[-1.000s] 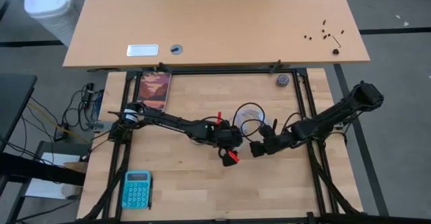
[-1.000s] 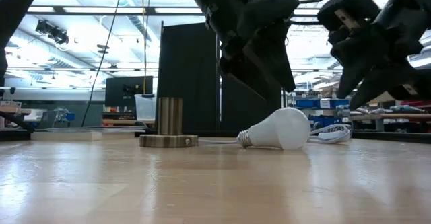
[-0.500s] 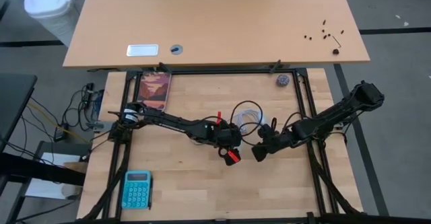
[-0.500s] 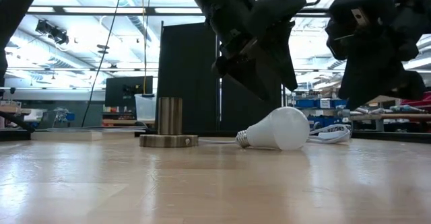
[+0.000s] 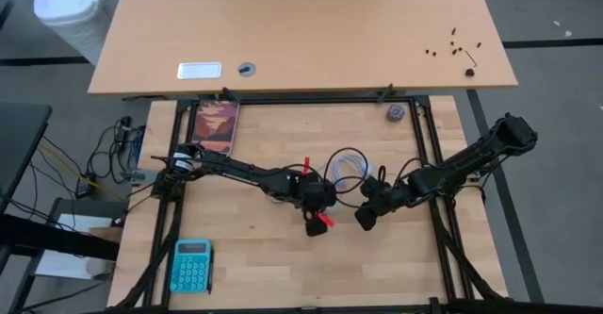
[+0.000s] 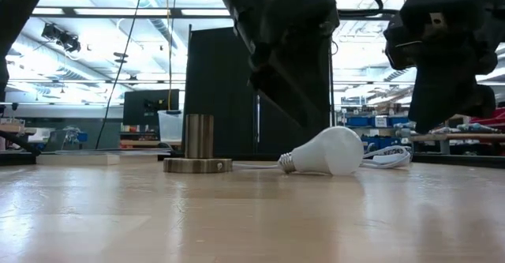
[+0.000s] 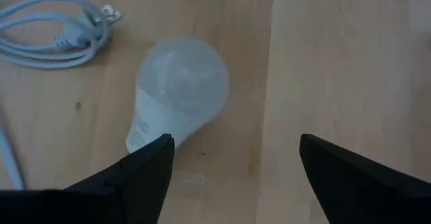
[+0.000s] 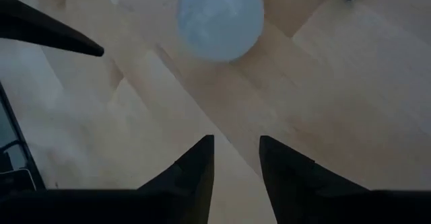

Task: Screw lightbulb
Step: Insert the lightbulb into the desk lamp

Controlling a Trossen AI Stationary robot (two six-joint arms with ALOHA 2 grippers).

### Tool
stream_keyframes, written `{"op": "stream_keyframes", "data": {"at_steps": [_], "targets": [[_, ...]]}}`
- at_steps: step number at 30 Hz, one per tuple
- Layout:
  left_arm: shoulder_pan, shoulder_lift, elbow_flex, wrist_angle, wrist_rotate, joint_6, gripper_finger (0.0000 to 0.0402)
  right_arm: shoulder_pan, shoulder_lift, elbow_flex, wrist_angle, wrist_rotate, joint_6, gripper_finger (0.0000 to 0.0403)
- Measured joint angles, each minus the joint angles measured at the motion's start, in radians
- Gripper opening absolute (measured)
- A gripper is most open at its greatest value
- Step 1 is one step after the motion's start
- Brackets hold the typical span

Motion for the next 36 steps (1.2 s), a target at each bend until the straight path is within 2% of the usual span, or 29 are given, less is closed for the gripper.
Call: {"op": "stream_keyframes", "data": {"at_steps": [6, 10, 17, 20, 28, 36], "targets": [[0.012, 0.000, 0.000, 0.002, -0.018, 0.153, 0.0323, -0.007, 0.000, 0.000, 0.002, 0.080, -0.019, 0.0129], [0.050, 0.000, -0.002, 0.000, -0.060, 0.183, 0.0323, -0.039, 0.000, 0.000, 0.006, 0.088, -0.060, 0.0129], [0.143, 0.014, -0.002, 0.026, 0.080, 0.170, 0.0323, -0.117, 0.000, 0.000, 0.009, 0.038, -0.143, 0.0129], [0.160, 0.018, -0.004, 0.028, 0.130, 0.222, 0.0323, -0.145, 0.001, 0.000, 0.013, 0.010, -0.171, 0.0129], [0.163, 0.046, -0.002, 0.039, 0.171, 0.293, 0.0323, -0.236, 0.010, 0.000, 0.042, -0.065, -0.275, 0.0129], [0.150, 0.064, -0.003, 0.094, 0.120, 0.360, 0.0311, -0.276, 0.036, 0.000, 0.091, -0.110, -0.315, 0.0129]]}}
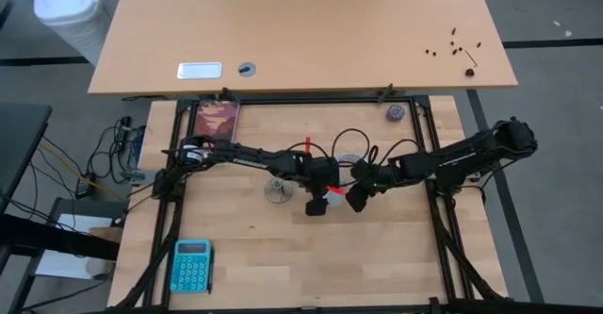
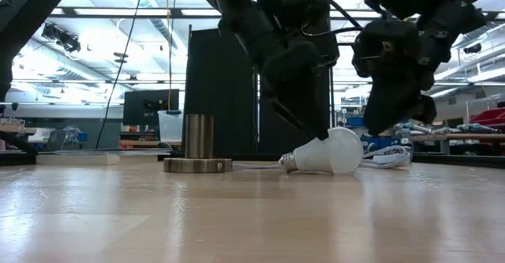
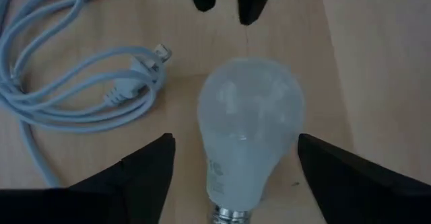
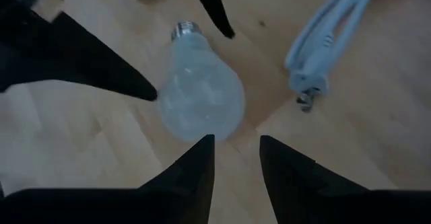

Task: Screw lightbulb
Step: Insert the lightbulb into the desk lamp

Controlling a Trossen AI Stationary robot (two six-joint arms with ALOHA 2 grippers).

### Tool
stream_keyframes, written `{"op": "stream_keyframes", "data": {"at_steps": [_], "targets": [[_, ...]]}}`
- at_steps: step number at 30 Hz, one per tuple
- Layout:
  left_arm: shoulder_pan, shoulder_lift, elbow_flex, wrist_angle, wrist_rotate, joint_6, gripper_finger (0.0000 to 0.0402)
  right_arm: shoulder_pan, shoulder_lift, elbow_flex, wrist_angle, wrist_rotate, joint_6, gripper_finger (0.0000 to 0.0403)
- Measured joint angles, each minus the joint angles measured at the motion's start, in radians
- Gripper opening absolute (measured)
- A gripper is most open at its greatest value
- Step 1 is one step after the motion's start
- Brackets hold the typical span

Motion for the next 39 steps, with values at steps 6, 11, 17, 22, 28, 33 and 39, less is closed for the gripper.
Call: {"op": "stream_keyframes", "data": {"at_steps": [6, 11, 17, 22, 28, 33, 39], "targets": [[0.001, 0.016, -0.001, 0.017, -0.006, 0.054, 0.0279, 0.000, 0.029, 0.000, 0.009, -0.035, 0.002, 0.0129], [-0.001, 0.032, 0.000, 0.019, -0.008, 0.046, 0.0265, 0.000, 0.042, 0.000, 0.017, -0.047, 0.015, 0.0129], [-0.001, 0.055, -0.001, 0.030, 0.011, -0.018, 0.0264, -0.004, 0.043, 0.000, 0.032, -0.047, 0.021, 0.0128], [-0.001, 0.080, 0.000, 0.051, 0.016, -0.019, 0.0261, -0.016, 0.043, 0.000, 0.031, -0.047, 0.021, 0.0126], [-0.008, 0.084, 0.000, 0.066, -0.025, -0.043, 0.0219, -0.019, 0.043, 0.000, 0.030, -0.052, 0.039, 0.0126], [-0.008, 0.085, 0.017, 0.043, -0.037, -0.048, 0.0154, -0.024, 0.016, 0.000, 0.022, -0.103, 0.052, 0.0126], [-0.006, 0.075, 0.026, 0.030, -0.040, -0.126, 0.0137, -0.023, -0.077, 0.000, -0.042, -0.122, 0.083, 0.0126]]}}
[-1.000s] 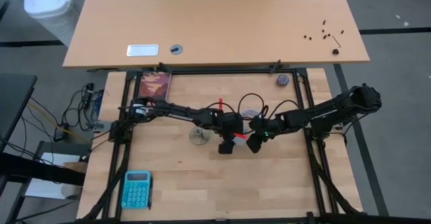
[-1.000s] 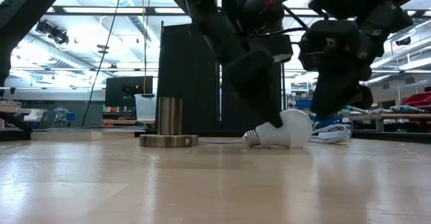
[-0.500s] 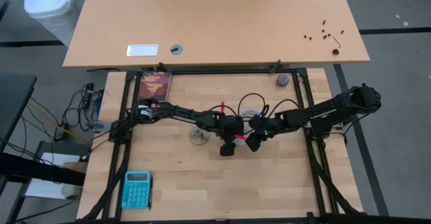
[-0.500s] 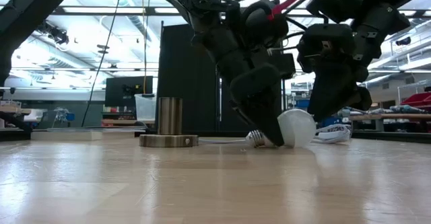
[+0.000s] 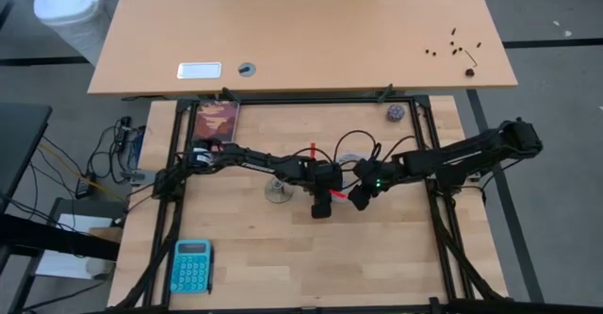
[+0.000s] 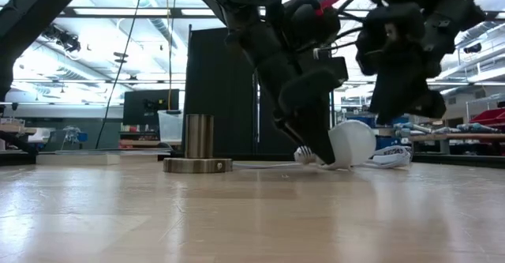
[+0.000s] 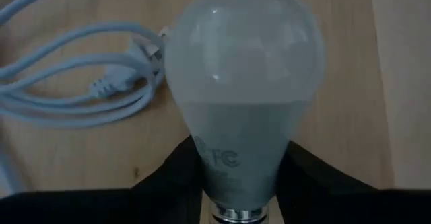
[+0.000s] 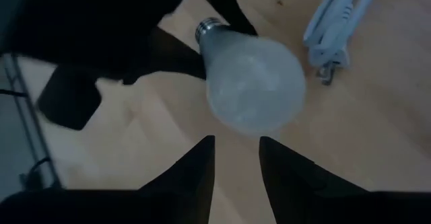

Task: Screw lightbulb
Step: Insert the lightbulb into the desk lamp

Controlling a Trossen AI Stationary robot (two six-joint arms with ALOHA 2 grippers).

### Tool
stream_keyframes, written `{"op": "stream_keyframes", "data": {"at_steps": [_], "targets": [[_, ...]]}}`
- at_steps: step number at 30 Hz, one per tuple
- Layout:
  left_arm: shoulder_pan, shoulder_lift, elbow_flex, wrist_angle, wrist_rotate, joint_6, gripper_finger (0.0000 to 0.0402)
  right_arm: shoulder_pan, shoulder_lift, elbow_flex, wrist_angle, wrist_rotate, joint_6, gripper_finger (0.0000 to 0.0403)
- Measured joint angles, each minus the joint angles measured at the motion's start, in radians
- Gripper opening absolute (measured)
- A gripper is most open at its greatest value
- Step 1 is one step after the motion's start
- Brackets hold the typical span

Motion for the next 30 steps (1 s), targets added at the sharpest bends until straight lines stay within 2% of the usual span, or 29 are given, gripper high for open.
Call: {"op": "stream_keyframes", "data": {"at_steps": [8, 16, 26, 30], "targets": [[0.008, -0.088, 0.012, -0.049, -0.028, -0.026, 0.0142, 0.000, -0.189, 0.000, -0.046, 0.002, 0.046, 0.0124], [0.008, -0.184, 0.117, -0.189, -0.101, -0.020, 0.0145, -0.001, -0.349, 0.000, 0.031, 0.110, 0.077, 0.0114], [0.008, -0.309, 0.145, -0.286, -0.193, -0.028, 0.0146, -0.005, -0.284, 0.104, 0.075, 0.154, -0.037, 0.0109], [0.007, -0.355, 0.144, -0.347, -0.241, -0.048, 0.0147, -0.004, -0.244, 0.169, 0.165, 0.154, -0.133, 0.0109]]}}
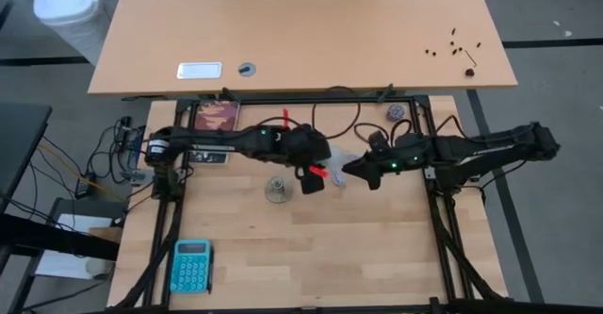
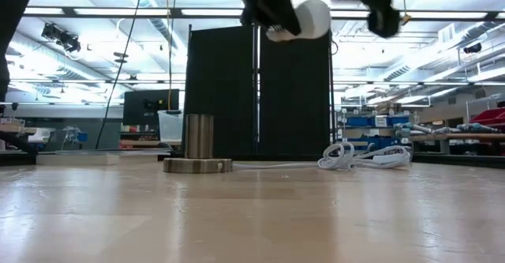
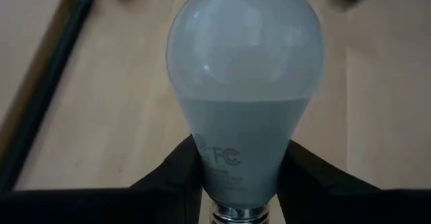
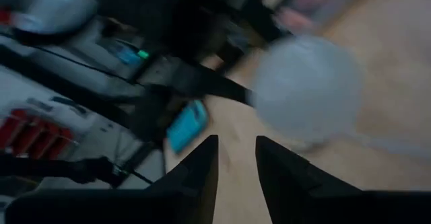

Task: Screw lightbulb
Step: Insert the lightbulb into the desk lamp

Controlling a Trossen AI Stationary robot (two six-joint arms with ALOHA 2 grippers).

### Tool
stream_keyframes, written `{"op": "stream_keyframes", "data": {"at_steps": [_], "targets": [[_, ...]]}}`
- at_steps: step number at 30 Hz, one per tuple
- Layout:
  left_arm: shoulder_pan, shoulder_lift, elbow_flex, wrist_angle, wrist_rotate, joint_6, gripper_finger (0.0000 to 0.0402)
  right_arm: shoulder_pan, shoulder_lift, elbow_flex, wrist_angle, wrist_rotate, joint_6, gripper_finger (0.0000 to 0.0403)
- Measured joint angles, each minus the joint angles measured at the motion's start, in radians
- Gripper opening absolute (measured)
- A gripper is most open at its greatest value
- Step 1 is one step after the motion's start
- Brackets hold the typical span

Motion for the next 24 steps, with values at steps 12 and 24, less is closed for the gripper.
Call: {"op": "stream_keyframes", "data": {"at_steps": [12, 24], "targets": [[-0.012, -0.156, 0.000, -0.082, -0.159, -0.056, 0.0147, -0.004, 0.153, 0.179, 0.007, 0.000, -0.212, 0.0109], [-0.061, -0.263, -0.107, -0.070, -0.231, -0.121, 0.0147, -0.082, 0.259, 0.193, 0.041, -0.201, -0.209, 0.0109]]}}
